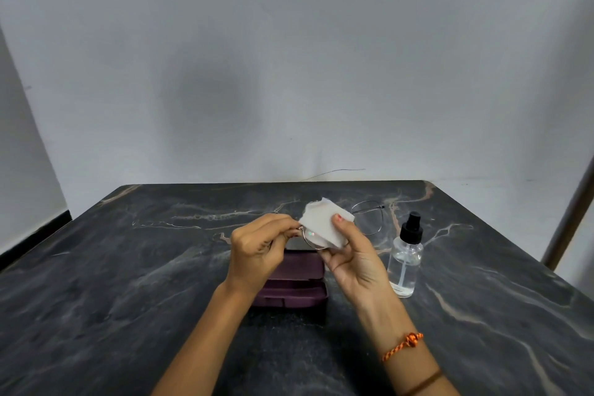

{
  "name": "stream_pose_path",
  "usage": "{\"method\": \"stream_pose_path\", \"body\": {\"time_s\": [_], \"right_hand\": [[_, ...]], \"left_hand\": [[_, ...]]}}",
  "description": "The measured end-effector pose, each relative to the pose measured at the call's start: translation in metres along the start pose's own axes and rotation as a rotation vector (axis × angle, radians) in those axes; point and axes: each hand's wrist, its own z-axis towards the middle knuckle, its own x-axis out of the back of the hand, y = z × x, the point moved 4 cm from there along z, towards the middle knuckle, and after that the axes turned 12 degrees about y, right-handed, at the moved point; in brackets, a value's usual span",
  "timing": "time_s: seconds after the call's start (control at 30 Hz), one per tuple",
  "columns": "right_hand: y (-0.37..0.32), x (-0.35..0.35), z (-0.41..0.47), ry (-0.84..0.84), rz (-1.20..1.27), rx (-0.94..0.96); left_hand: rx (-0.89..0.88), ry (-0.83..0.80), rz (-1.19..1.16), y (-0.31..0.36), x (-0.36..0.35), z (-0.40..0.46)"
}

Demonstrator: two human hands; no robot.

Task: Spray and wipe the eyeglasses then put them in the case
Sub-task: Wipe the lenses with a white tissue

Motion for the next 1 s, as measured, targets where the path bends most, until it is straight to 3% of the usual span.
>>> {"method": "stream_pose_path", "body": {"time_s": [0.07,0.23,0.4,0.73,1.0], "right_hand": [[0.002,-0.001,0.000,-0.020,0.029,0.008],[0.002,-0.002,-0.001,-0.092,-0.163,0.076],[-0.008,0.005,0.003,-0.048,-0.334,0.127],[0.003,-0.001,0.002,-0.126,0.050,0.021],[-0.010,0.007,0.005,-0.123,-0.365,0.199]], "left_hand": [[-0.011,0.007,-0.004,-0.001,0.000,0.000],[-0.045,0.013,0.029,-0.001,-0.001,-0.002],[-0.019,0.016,0.021,-0.003,-0.001,-0.001],[-0.031,0.006,0.010,0.001,-0.004,-0.004],[-0.034,0.050,0.024,0.000,0.001,-0.002]]}}
